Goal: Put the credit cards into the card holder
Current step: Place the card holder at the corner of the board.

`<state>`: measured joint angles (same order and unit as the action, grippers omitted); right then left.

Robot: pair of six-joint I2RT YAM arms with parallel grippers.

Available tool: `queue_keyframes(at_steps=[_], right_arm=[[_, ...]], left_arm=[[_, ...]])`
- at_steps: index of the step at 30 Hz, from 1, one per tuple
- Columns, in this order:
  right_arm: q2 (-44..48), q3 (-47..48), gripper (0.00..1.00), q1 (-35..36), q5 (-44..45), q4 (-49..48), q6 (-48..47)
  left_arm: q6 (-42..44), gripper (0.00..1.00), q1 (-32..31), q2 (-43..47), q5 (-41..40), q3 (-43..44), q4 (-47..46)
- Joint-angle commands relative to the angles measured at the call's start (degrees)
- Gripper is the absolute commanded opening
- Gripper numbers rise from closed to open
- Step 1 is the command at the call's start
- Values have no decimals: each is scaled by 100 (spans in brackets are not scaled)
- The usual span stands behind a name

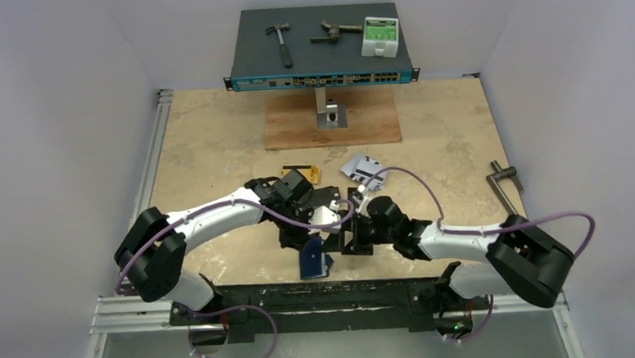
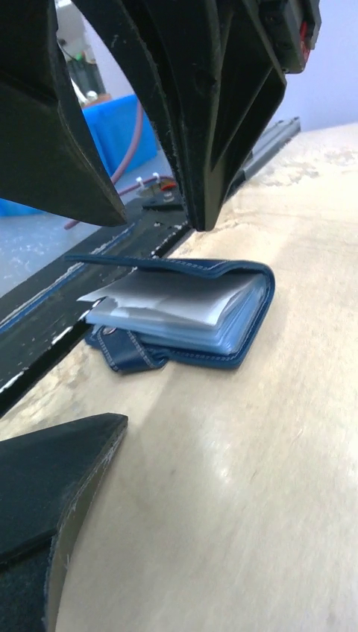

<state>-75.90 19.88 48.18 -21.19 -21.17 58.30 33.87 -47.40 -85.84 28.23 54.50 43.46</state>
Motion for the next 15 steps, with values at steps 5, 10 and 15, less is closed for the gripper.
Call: queue_keyframes(at_steps=[5, 10, 15], right_arm=[[1639, -186, 99, 2, 1111, 1988, -569], [1408, -3, 99, 345, 1100, 2108, -540], [912, -271, 81, 585, 598, 810, -133]], left_arm=[[-28, 0, -209, -328, 228, 540, 152], [70, 0, -353, -669, -67, 683, 145], [295, 0, -332, -430, -315, 556, 97]])
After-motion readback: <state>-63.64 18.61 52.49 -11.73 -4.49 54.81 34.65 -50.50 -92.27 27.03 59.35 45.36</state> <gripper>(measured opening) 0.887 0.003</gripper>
